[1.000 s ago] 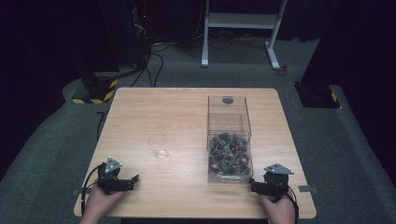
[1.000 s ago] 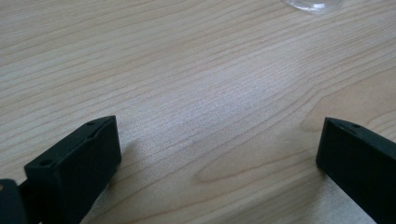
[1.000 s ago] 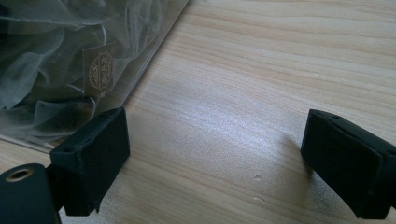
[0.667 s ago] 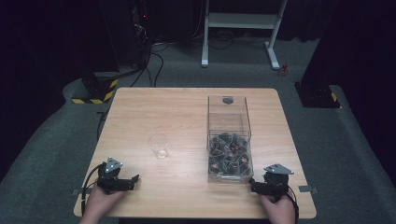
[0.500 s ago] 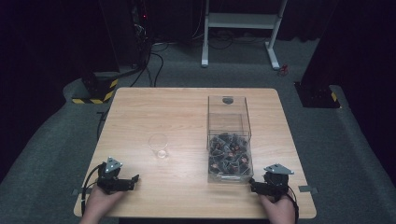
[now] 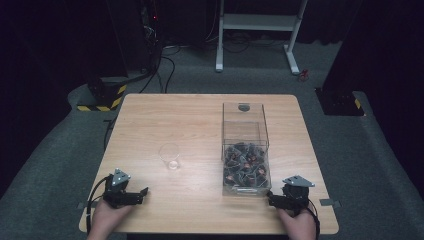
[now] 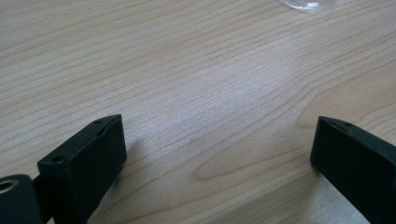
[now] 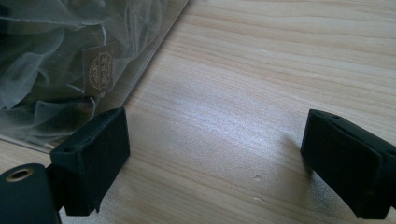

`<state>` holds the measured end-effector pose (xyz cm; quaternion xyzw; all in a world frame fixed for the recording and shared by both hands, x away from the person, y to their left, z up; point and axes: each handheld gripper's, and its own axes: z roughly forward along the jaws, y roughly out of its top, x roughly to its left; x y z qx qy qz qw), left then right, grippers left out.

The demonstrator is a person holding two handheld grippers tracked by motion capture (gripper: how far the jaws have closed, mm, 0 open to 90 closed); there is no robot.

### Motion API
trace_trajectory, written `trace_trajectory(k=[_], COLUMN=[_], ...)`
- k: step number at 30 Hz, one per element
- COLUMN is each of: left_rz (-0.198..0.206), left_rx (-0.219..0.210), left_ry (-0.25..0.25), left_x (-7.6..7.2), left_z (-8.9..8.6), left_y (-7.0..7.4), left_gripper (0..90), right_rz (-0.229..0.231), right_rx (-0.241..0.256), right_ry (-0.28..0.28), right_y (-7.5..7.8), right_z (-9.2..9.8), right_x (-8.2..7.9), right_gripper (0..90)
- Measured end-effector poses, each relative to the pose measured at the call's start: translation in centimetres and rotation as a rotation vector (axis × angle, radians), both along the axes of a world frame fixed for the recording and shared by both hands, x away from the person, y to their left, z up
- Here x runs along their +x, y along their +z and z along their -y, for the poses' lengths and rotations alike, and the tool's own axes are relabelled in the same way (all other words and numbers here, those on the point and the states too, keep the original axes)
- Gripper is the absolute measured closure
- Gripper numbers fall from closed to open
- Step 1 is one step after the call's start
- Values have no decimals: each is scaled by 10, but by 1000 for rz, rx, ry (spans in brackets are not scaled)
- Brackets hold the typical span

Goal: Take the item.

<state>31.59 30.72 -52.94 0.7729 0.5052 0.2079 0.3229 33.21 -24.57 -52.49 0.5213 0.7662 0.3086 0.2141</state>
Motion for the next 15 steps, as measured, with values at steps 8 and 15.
trace_trajectory(k=[8, 15], left_rz=[21, 47], left_rx=[-58, -65], left_ry=[-8, -21], left_x=[-3, -6], left_z=[-4, -1], left_y=[8, 13], left_gripper=[80, 81], right_rz=[0, 0], right_rx=[0, 0], right_ry=[0, 0], right_y=[0, 0], right_z=[0, 0], right_x=[0, 0], right_gripper=[79, 79])
